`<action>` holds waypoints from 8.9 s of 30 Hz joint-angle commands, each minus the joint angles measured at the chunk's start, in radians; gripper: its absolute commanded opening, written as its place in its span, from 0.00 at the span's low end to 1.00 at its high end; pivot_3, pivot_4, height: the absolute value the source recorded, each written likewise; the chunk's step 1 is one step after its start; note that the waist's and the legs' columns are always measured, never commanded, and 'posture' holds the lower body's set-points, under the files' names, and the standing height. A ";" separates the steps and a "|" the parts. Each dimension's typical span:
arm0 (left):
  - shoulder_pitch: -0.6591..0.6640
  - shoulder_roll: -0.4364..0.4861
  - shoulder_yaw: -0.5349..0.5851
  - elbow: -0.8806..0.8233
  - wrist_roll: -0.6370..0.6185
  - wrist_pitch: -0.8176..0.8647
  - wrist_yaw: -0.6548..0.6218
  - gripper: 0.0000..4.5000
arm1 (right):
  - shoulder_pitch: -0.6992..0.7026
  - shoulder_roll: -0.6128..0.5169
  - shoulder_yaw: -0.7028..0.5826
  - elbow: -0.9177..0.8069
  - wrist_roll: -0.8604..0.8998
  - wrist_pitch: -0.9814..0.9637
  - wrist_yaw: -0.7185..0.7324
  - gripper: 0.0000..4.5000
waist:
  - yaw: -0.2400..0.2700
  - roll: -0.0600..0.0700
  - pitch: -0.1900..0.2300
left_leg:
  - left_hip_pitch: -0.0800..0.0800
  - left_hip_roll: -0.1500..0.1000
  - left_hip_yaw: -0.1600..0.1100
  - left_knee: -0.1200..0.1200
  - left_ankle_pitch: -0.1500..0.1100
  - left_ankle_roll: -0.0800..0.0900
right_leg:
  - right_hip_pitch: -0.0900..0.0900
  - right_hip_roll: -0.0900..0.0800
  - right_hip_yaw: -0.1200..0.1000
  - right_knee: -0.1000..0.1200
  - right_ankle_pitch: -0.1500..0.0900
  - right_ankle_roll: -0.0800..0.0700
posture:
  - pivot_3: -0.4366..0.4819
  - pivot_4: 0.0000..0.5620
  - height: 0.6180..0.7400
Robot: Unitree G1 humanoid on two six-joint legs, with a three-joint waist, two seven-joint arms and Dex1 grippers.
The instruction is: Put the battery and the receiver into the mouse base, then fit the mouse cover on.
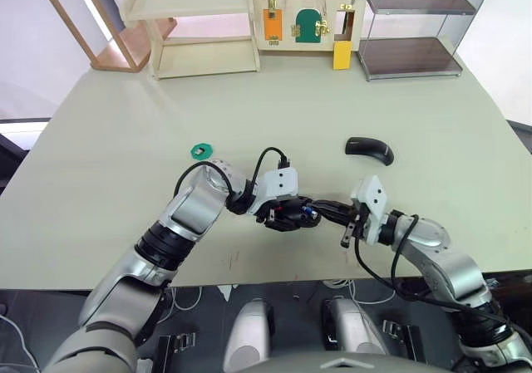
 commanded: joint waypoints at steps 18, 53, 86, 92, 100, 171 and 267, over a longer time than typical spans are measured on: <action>0.063 0.030 -0.048 0.005 0.009 0.055 -0.003 0.65 | 0.024 0.078 0.048 0.137 -0.054 -0.090 0.043 0.01 | -0.003 -0.001 -0.001 | 0.002 0.000 0.001 0.000 0.000 0.000 | 0.000 0.001 0.001 0.002 0.000 0.000 | 0.48 0.27 1.00; 0.064 0.025 -0.048 -0.007 -0.004 0.082 0.018 0.65 | 0.026 -0.023 -0.023 0.129 -0.037 -0.186 0.132 0.01 | -0.019 -0.005 -0.015 | 0.011 0.001 0.006 -0.002 0.000 0.000 | 0.002 0.002 0.007 0.010 -0.004 -0.006 | 0.48 0.27 1.00; 0.052 0.008 -0.028 -0.023 -0.024 0.104 0.044 0.99 | 0.116 -0.181 -0.354 0.329 0.190 -0.445 0.565 1.00 | 0.004 -0.001 -0.012 | 0.011 0.000 0.006 -0.001 0.000 0.000 | 0.002 0.001 0.007 0.009 -0.004 -0.005 | 0.48 0.27 1.00; 0.041 0.032 0.012 -0.135 -0.055 0.149 0.054 0.99 | 0.122 -0.165 -0.369 0.339 0.216 -0.477 0.603 1.00 | 0.003 0.000 -0.010 | 0.010 0.000 0.006 -0.001 0.000 0.000 | 0.002 0.001 0.007 0.009 -0.004 -0.005 | 0.48 0.27 1.00; 0.019 0.100 0.140 -0.300 -0.182 0.270 0.051 0.99 | 0.128 -0.151 -0.394 0.338 0.233 -0.497 0.599 1.00 | 0.003 0.003 -0.002 | 0.002 0.000 0.004 0.000 0.000 0.000 | -0.004 0.001 0.005 0.009 -0.003 -0.005 | 0.48 0.27 1.00; 0.031 0.103 0.605 0.568 -0.208 -0.243 0.445 0.60 | 0.143 -0.118 -0.479 0.404 0.272 -0.602 0.609 1.00 | 0.003 0.003 0.000 | 0.002 0.000 0.005 0.001 0.000 -0.001 | -0.005 0.000 0.004 0.011 0.002 -0.004 | 0.48 0.27 1.00; -0.028 0.048 0.602 0.749 -0.183 -0.347 0.519 0.01 | 0.159 -0.105 -0.464 0.386 0.262 -0.610 0.607 1.00 | 0.003 0.003 0.000 | 0.002 0.000 0.005 0.002 0.000 -0.001 | -0.005 0.000 0.004 0.012 0.002 -0.004 | 0.48 0.27 1.00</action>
